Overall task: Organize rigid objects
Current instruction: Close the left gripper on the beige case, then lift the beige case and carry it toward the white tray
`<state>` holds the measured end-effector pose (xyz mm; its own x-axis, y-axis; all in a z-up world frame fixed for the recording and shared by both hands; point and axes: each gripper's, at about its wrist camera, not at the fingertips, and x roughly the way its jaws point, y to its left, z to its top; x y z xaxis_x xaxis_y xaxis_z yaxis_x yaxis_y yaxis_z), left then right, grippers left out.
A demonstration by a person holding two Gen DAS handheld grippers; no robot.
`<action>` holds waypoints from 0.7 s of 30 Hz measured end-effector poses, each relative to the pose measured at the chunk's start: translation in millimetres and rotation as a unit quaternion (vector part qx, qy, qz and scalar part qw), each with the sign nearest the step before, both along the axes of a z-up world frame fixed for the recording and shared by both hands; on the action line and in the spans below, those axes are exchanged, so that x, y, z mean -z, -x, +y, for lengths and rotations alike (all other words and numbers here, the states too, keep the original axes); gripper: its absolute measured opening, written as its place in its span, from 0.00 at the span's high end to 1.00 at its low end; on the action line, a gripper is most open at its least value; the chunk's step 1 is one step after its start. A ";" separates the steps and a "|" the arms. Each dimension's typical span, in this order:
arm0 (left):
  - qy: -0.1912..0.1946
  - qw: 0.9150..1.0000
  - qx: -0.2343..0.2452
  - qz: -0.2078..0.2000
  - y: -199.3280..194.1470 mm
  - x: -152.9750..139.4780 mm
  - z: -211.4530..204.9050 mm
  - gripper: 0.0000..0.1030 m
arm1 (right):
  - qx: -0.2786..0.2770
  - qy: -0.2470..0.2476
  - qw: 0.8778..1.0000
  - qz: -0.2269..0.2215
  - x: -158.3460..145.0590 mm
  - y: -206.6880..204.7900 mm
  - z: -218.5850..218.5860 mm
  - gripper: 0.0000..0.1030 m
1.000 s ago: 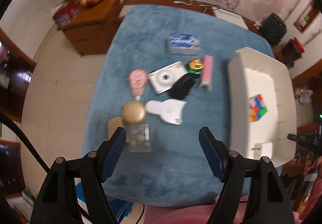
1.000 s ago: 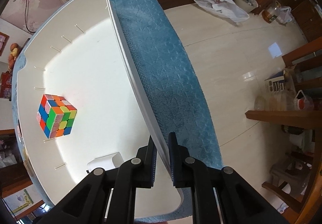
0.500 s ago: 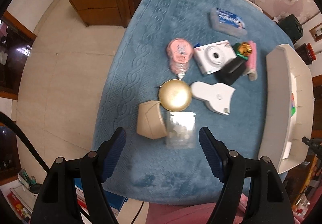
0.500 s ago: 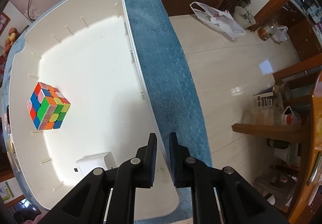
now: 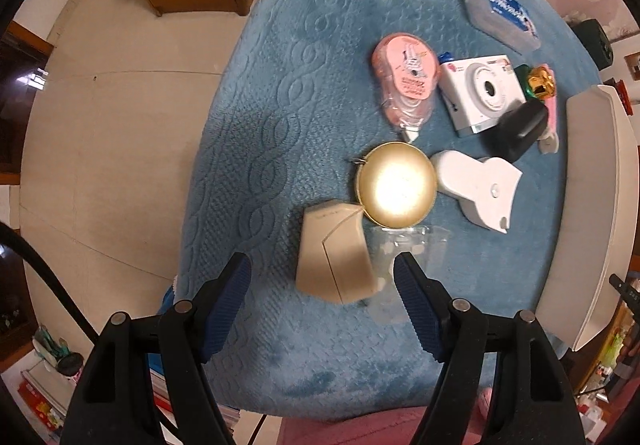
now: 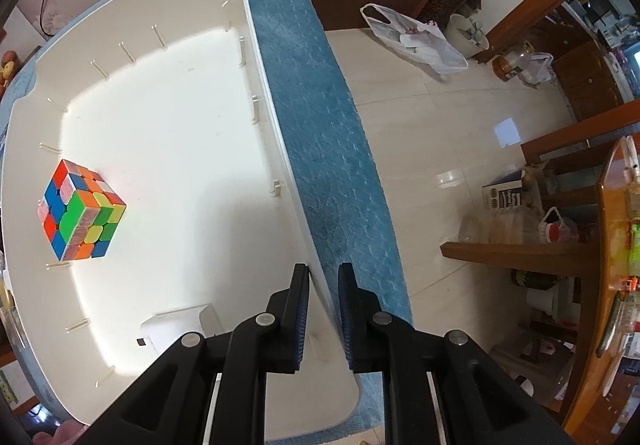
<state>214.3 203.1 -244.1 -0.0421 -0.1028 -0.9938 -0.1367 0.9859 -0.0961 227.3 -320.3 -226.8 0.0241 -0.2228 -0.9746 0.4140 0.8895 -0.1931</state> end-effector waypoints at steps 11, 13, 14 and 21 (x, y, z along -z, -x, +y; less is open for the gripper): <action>0.063 0.997 -0.011 0.035 -12.2 21.8 24.3 0.38 | 0.011 0.031 0.999 0.013 2.8 -4.5 9.4 0.83; 0.081 0.996 -0.012 0.039 -13.2 25.0 27.8 0.44 | 0.009 0.036 0.999 0.016 2.9 -5.2 11.1 0.83; 0.091 0.995 -0.014 0.044 -14.1 26.9 28.9 0.46 | 0.008 0.039 0.999 0.017 2.9 -5.7 11.7 0.83; 0.112 0.991 -0.014 0.067 -22.0 41.5 33.3 0.54 | 0.017 0.042 0.999 0.021 2.2 -6.7 12.3 0.82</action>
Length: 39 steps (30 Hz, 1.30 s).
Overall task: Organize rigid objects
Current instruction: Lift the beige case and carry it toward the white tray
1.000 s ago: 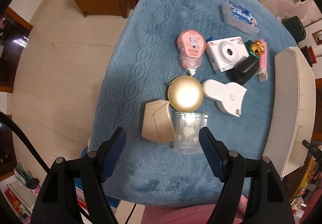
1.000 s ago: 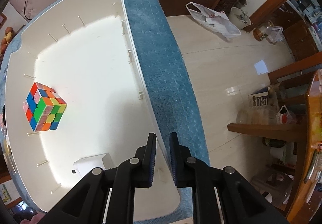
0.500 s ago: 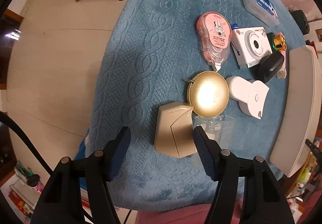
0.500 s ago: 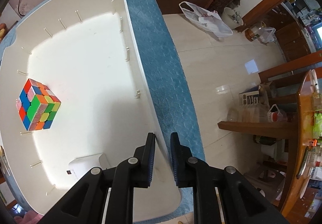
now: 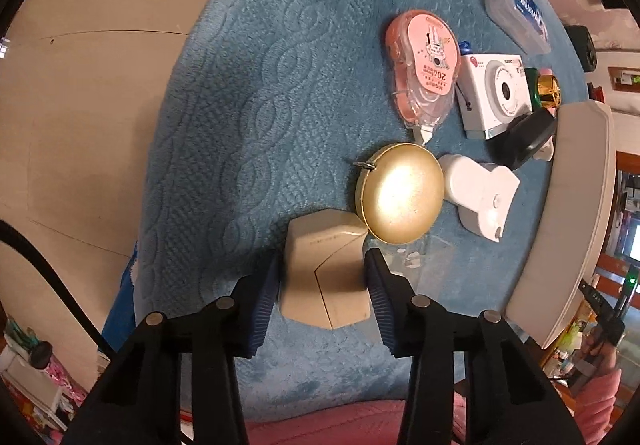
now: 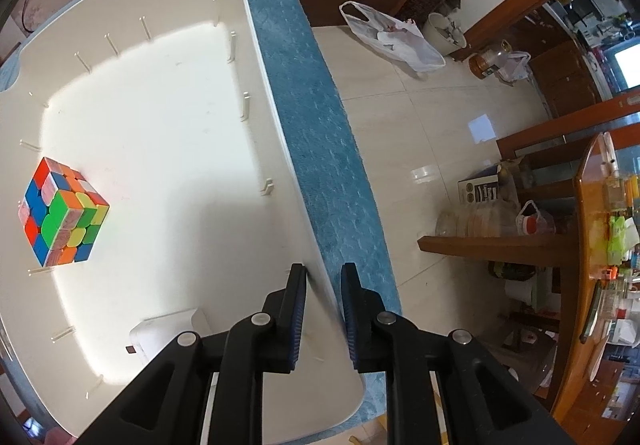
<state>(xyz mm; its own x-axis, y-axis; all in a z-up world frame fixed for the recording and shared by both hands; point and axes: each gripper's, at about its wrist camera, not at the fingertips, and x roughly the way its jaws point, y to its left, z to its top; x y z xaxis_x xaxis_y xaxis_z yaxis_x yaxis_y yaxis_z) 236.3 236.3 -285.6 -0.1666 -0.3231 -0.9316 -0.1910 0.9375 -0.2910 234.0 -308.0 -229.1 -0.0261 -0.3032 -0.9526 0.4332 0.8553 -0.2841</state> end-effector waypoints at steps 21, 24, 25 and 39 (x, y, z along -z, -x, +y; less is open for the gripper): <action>0.007 1.000 -0.009 0.019 17.5 6.5 10.0 0.56 | 0.003 0.005 1.000 0.005 2.9 2.7 -2.9 0.82; 0.010 1.000 -0.003 0.018 26.7 7.1 10.2 0.56 | 0.002 0.003 1.000 0.001 2.6 5.2 -3.6 0.82; 0.008 1.000 -0.001 0.020 30.0 7.3 10.4 0.56 | 0.001 0.002 1.000 0.000 2.6 5.0 -3.6 0.82; 0.004 1.000 -0.017 -0.005 71.6 -24.6 -2.5 0.56 | 0.001 -0.042 0.999 -0.021 1.2 19.4 -18.5 0.84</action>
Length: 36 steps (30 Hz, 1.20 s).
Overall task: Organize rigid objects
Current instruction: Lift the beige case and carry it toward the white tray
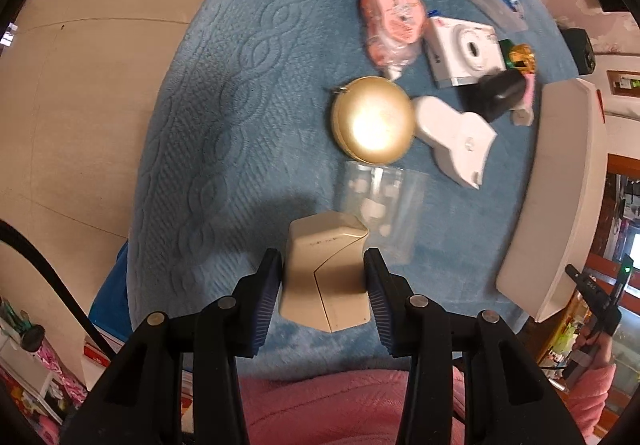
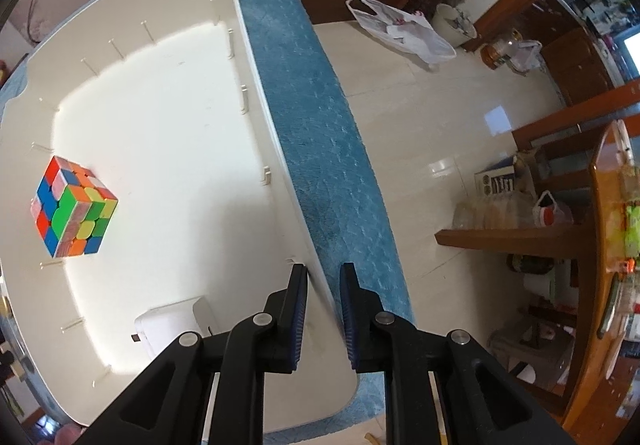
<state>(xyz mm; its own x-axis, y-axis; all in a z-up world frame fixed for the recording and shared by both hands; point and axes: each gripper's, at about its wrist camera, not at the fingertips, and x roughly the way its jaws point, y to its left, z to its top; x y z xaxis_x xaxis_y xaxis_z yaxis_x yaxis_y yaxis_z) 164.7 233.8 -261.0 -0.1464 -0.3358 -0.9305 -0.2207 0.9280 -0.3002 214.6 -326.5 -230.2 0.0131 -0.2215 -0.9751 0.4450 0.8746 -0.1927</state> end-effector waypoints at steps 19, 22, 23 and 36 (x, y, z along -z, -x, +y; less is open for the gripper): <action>-0.026 0.994 0.004 -0.106 -2.0 -94.1 -87.3 0.55 | -0.045 -0.099 0.993 -0.053 -3.7 8.9 -23.0 0.92; -0.024 0.993 0.008 -0.118 -1.2 -102.2 -105.2 0.56 | -0.055 -0.114 0.990 -0.057 -4.0 9.3 -27.3 0.93; -0.024 0.992 0.010 -0.121 -0.8 -104.5 -109.9 0.55 | -0.059 -0.120 0.989 -0.058 -3.4 10.1 -29.9 0.94; -0.014 0.987 0.040 -0.152 3.9 -124.3 -199.4 0.55 | -0.125 -0.159 0.978 -0.053 -2.6 13.1 -29.7 0.95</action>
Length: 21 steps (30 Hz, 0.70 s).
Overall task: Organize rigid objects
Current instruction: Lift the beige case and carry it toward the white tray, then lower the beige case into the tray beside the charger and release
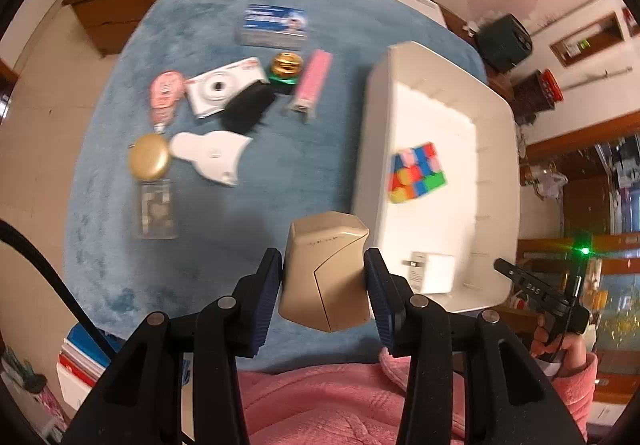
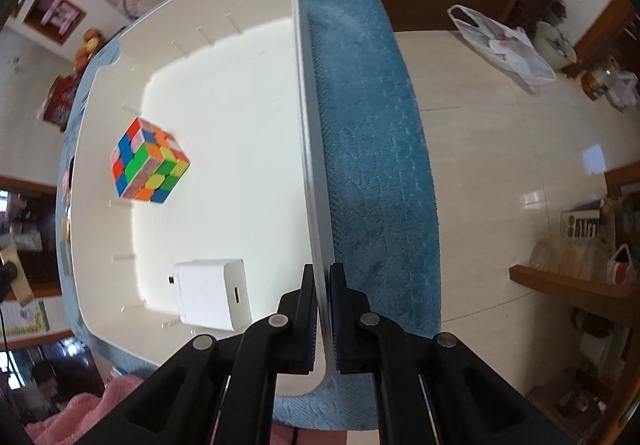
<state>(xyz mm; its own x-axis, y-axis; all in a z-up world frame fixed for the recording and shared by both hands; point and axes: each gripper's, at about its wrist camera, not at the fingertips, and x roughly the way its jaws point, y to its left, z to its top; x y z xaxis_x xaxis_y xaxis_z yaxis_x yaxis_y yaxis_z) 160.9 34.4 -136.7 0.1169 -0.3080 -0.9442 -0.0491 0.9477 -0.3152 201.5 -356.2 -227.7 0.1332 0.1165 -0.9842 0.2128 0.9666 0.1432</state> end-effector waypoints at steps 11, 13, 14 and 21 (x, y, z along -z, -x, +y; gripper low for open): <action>0.003 0.997 0.069 -0.017 -2.2 -9.2 -81.6 0.55 | -0.043 -0.004 0.999 0.000 -2.3 1.4 3.2 0.95; 0.009 0.997 0.077 -0.017 -2.4 -9.5 -93.9 0.55 | -0.046 -0.005 0.999 -0.001 -3.7 1.4 3.0 0.95; 0.010 0.997 0.080 -0.017 -2.2 -10.0 -99.5 0.55 | -0.046 -0.007 0.999 -0.001 -4.5 1.5 2.4 0.95; 0.010 0.994 0.105 -0.011 3.0 -10.3 -126.8 0.55 | -0.049 -0.009 0.999 -0.004 -6.8 2.3 2.1 0.95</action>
